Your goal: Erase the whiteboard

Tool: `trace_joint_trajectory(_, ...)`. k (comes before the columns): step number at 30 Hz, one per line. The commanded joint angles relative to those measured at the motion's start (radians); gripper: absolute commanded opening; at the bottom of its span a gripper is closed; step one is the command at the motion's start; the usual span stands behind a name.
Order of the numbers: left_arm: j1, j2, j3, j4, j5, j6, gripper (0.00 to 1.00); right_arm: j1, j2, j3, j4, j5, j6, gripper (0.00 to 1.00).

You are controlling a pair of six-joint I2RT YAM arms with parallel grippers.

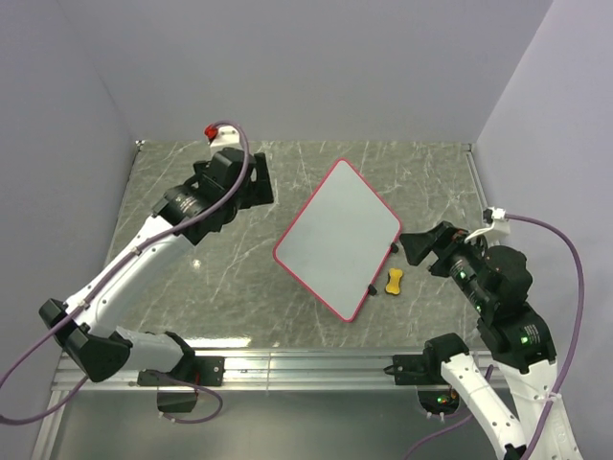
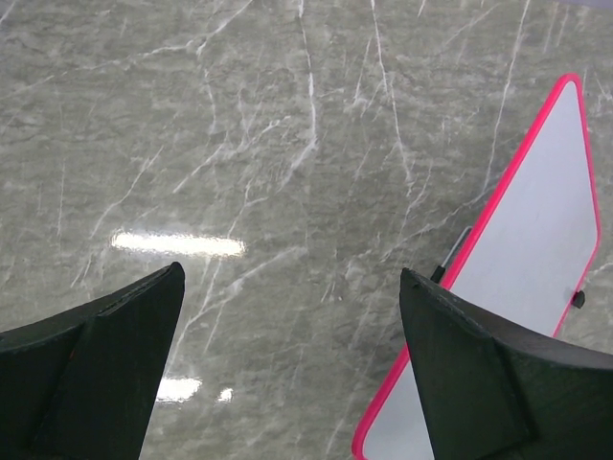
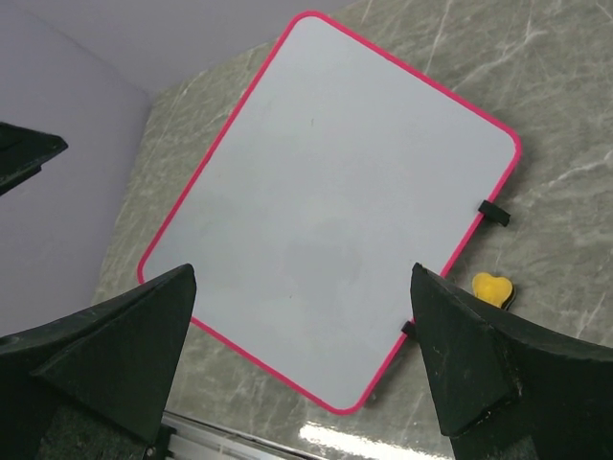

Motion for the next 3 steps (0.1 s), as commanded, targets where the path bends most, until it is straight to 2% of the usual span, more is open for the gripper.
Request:
trace_joint_trajectory(1, 0.002, 0.017, 0.032, 0.038, -0.018, 0.005, 0.99, -0.004, -0.007, -0.009, 0.031, -0.045, -0.057, 1.0)
trace_joint_trajectory(3, 0.002, 0.022, 0.032, 0.052, -0.035, 0.009, 0.99, -0.006, -0.005, 0.003, 0.024, -0.043, -0.066, 1.0)
